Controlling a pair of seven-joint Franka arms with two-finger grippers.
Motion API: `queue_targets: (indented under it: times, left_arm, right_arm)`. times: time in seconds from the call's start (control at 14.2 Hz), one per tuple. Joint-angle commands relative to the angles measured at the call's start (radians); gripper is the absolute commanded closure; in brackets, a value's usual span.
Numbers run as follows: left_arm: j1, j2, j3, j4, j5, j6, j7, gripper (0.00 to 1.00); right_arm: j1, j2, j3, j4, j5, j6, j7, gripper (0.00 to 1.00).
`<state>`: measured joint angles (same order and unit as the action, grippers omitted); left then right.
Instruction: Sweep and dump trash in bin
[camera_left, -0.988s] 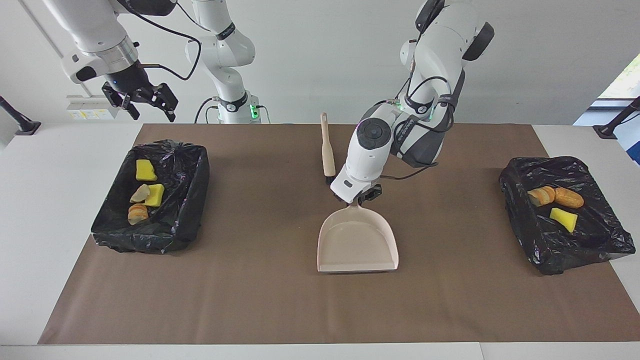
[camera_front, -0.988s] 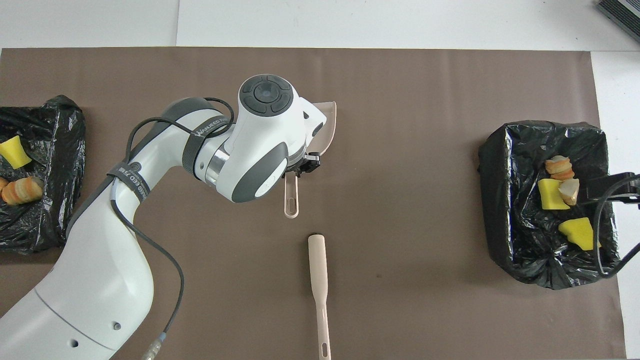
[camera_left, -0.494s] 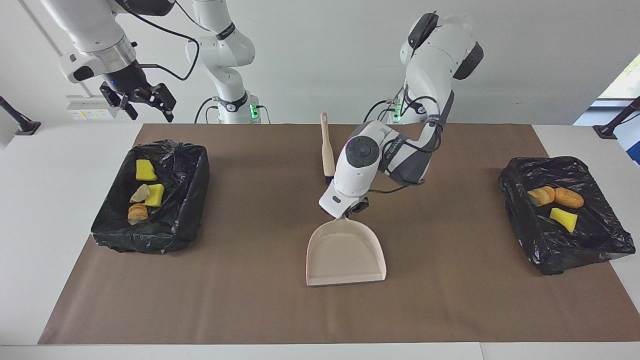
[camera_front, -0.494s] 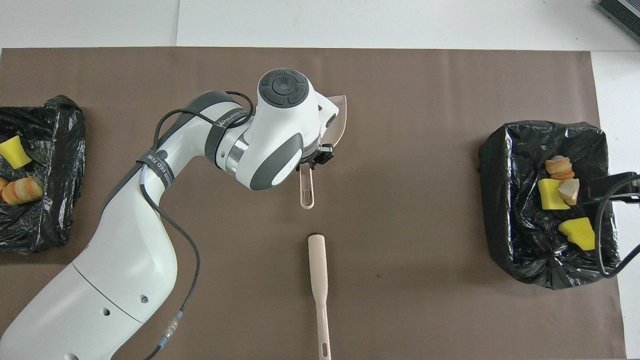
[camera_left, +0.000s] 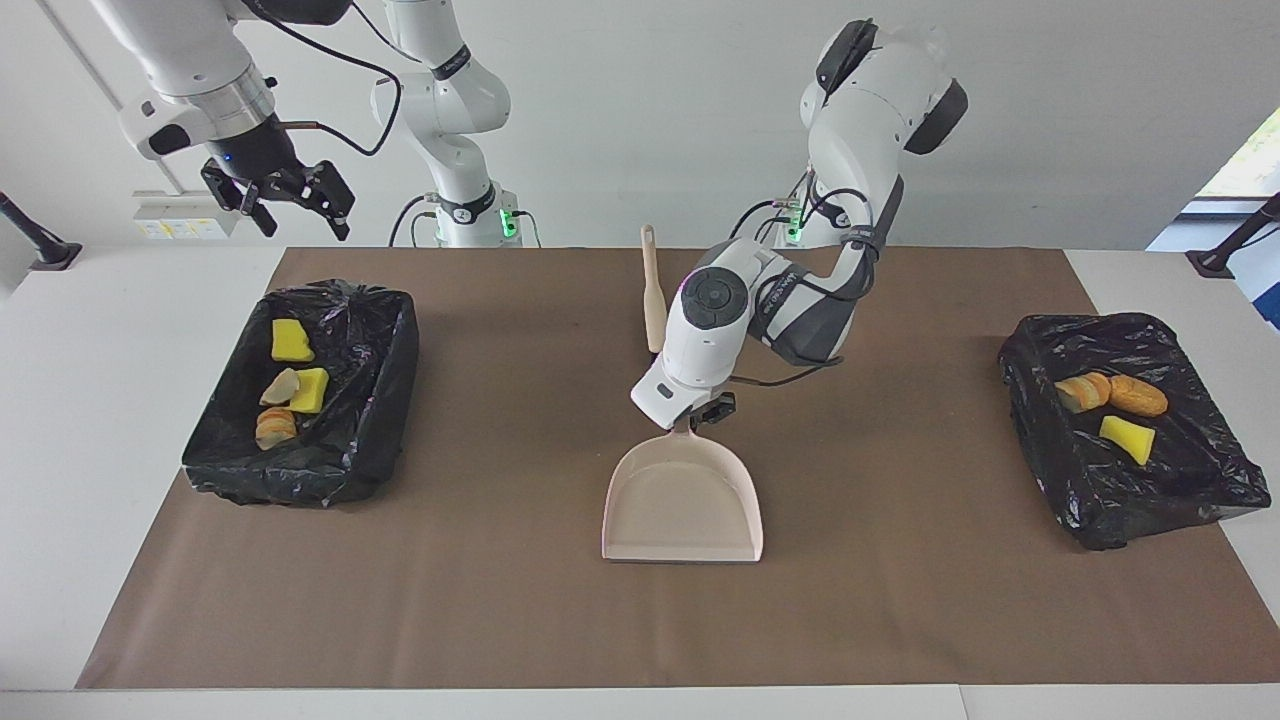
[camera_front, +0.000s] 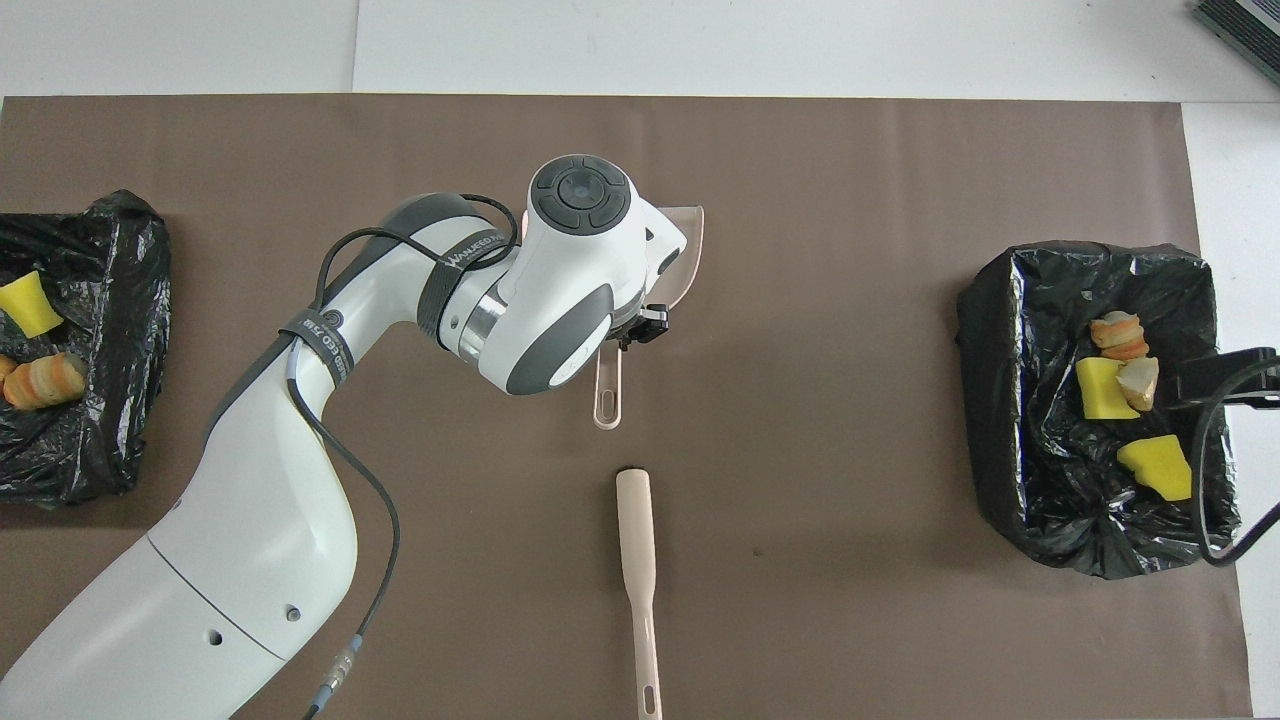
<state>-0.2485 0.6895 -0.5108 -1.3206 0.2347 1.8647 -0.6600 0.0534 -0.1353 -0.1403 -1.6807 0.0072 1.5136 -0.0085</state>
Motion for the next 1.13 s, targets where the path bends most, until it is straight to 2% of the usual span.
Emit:
queue_targets:
  times: [0.0,0.07,0.21,0.35,0.49,0.71,0.85,1.06]
  left_arm:
    - [-0.002,-0.083,0.012,-0.074,0.003,0.007,0.011,0.42]
    - [0.008,-0.115,0.012,-0.095,0.003,0.004,0.014,0.23]
    - [0.037,-0.209,0.018,-0.161,0.003,0.005,0.019,0.00]
    - [0.067,-0.293,0.040,-0.238,0.003,-0.013,0.016,0.00]
    - [0.067,-0.382,0.112,-0.290,0.002,-0.071,0.040,0.00]
    - [0.080,-0.571,0.237,-0.420,-0.044,-0.075,0.245,0.00]
    - [0.124,-0.664,0.296,-0.454,-0.141,-0.099,0.400,0.00]
    - [0.149,-0.757,0.380,-0.451,-0.163,-0.235,0.563,0.00]
  right_arm:
    - [-0.003,-0.020,0.008,-0.007,-0.018,0.016,-0.073,0.00]
    - [-0.003,-0.020,0.008,-0.010,-0.024,0.037,-0.073,0.00]
    - [-0.003,-0.020,0.013,-0.010,-0.046,0.076,-0.071,0.00]
    - [-0.004,-0.021,0.013,-0.011,-0.046,0.074,-0.071,0.00]
    - [-0.003,-0.021,0.013,-0.011,-0.049,0.076,-0.073,0.00]
    - [-0.004,-0.018,0.011,-0.007,-0.041,0.077,-0.071,0.00]
    - [-0.004,-0.020,0.011,-0.007,-0.030,0.071,-0.073,0.00]
    - [-0.003,-0.020,0.013,-0.007,-0.027,0.069,-0.073,0.00]
